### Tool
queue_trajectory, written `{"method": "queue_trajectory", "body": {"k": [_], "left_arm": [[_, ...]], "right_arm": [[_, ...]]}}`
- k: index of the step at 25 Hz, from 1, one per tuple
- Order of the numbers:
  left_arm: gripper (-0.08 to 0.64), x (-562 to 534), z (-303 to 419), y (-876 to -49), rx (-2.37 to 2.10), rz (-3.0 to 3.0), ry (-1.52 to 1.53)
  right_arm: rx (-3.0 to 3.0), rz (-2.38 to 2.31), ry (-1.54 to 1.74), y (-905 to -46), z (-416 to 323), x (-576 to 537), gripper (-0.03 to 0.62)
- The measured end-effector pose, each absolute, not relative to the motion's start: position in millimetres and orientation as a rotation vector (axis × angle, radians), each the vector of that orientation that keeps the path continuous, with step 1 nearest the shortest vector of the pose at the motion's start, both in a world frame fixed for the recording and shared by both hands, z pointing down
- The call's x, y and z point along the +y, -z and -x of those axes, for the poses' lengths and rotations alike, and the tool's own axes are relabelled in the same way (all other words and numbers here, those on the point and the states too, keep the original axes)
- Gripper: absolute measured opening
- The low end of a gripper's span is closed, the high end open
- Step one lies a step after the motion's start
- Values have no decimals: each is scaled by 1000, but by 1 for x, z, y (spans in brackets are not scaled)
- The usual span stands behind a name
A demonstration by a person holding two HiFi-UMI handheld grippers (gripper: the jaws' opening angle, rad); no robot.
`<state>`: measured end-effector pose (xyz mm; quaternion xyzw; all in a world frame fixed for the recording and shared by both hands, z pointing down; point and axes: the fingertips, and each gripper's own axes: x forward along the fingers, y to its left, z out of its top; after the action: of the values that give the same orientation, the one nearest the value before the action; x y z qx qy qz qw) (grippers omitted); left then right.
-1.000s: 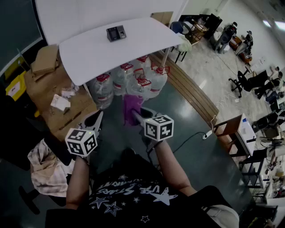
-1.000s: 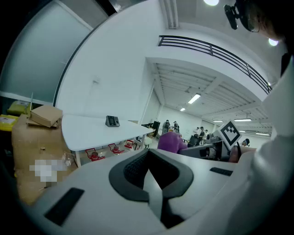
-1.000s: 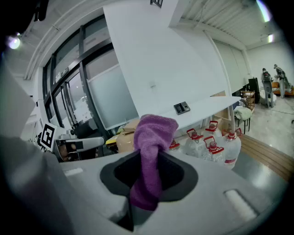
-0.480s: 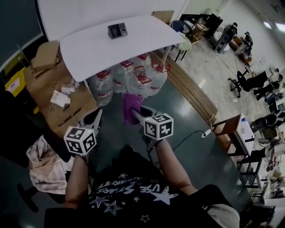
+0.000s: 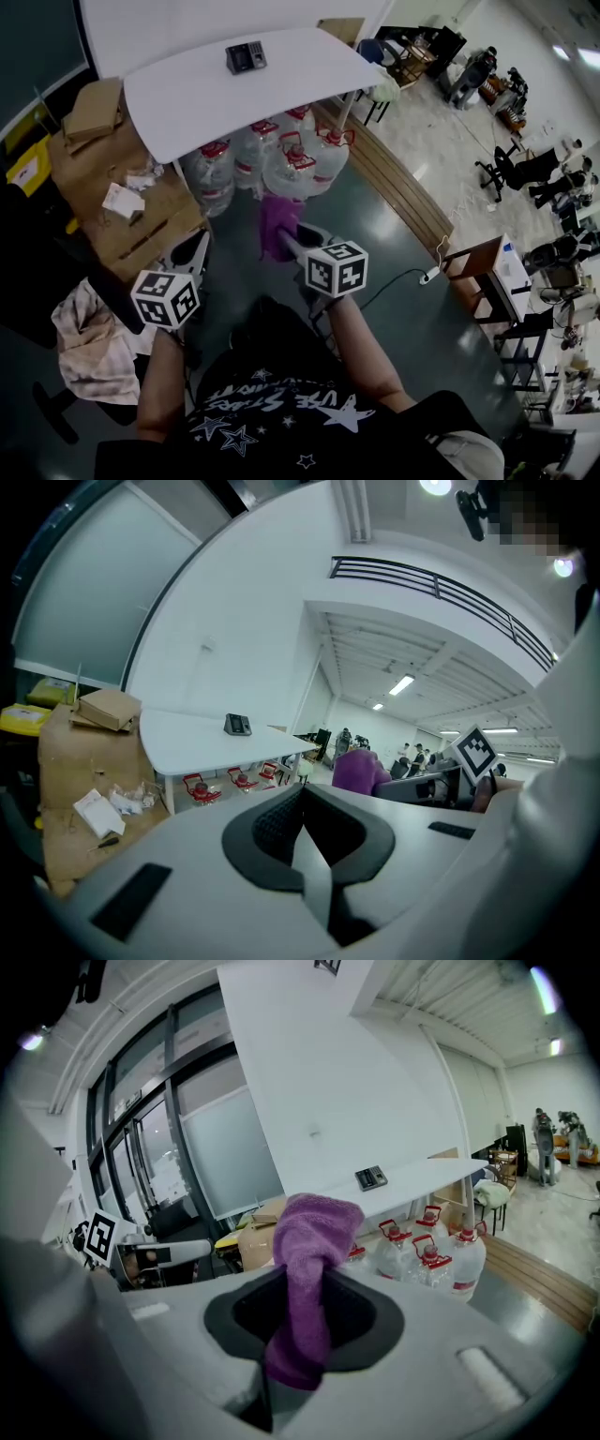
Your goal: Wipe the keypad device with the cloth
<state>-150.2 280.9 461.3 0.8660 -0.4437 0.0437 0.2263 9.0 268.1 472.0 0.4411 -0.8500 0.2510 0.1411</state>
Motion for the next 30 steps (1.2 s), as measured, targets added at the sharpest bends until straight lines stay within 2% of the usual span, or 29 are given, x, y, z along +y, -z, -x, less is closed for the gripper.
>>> {"method": "queue_trajectory", "body": {"k": [9, 30], "left_arm": [[9, 273, 133, -473, -1233, -2373, -153], [9, 124, 59, -477, -1354, -2326, -246]], "right_arm": [[-2454, -1279, -764, -485, -32, 258, 98], [-2522, -1139, -815, -490, -102, 83, 98]]}}
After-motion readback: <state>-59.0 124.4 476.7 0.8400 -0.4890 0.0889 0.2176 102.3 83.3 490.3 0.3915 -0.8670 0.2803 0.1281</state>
